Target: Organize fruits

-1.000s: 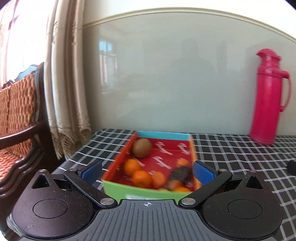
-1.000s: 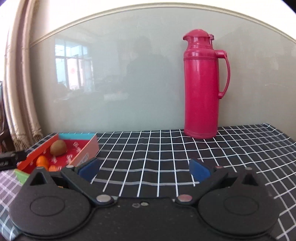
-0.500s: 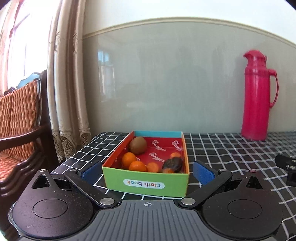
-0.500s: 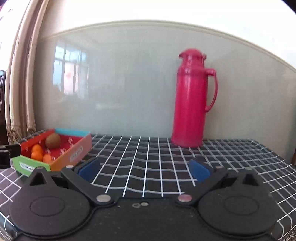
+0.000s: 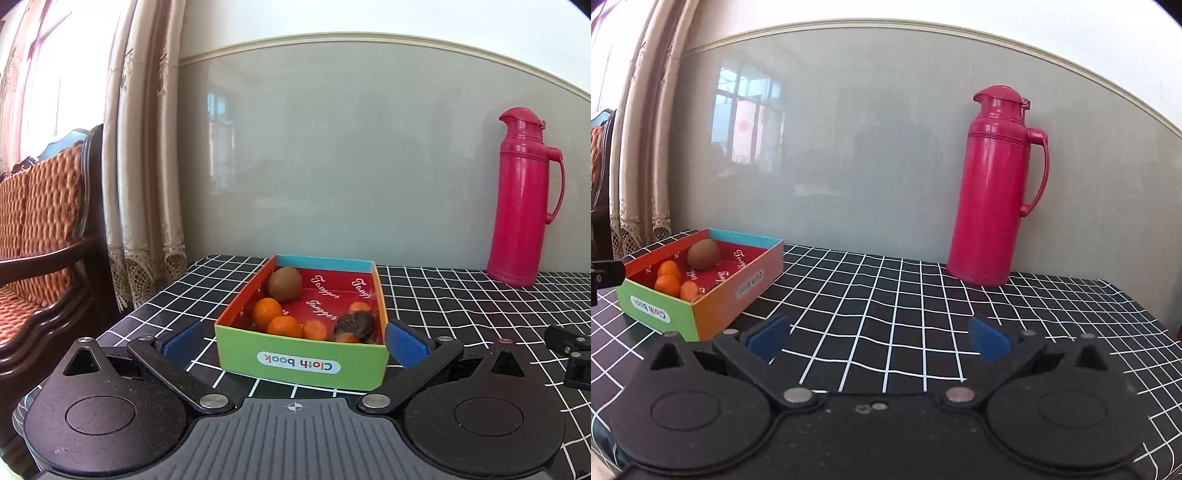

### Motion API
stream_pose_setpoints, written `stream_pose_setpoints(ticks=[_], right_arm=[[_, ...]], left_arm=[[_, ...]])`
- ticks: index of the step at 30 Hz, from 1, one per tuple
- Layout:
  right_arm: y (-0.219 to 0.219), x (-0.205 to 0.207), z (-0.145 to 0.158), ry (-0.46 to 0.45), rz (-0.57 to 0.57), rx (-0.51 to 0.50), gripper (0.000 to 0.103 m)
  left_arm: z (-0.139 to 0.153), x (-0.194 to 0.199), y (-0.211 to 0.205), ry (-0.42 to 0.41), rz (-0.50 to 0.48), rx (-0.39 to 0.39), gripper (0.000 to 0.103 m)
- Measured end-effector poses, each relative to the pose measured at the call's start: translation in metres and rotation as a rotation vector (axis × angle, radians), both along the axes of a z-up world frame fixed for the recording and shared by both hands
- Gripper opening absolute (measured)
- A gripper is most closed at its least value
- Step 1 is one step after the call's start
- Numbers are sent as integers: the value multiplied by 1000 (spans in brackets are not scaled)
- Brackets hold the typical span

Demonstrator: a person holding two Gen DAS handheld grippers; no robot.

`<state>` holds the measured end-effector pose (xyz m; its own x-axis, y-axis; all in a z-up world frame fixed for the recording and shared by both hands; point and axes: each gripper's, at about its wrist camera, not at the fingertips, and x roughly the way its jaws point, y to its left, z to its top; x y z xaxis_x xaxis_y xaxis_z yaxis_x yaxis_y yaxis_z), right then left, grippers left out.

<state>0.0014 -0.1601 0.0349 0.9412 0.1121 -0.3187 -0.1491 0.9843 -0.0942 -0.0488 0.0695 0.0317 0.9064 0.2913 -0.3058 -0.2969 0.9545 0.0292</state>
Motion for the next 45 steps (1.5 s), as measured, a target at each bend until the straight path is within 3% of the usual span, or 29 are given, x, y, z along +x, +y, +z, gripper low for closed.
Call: stream_pose_setpoints(ticks=[45], right_arm=[[0, 1, -2, 16, 3, 27, 103]], left_arm=[[1, -1, -2, -2, -5, 6, 103]])
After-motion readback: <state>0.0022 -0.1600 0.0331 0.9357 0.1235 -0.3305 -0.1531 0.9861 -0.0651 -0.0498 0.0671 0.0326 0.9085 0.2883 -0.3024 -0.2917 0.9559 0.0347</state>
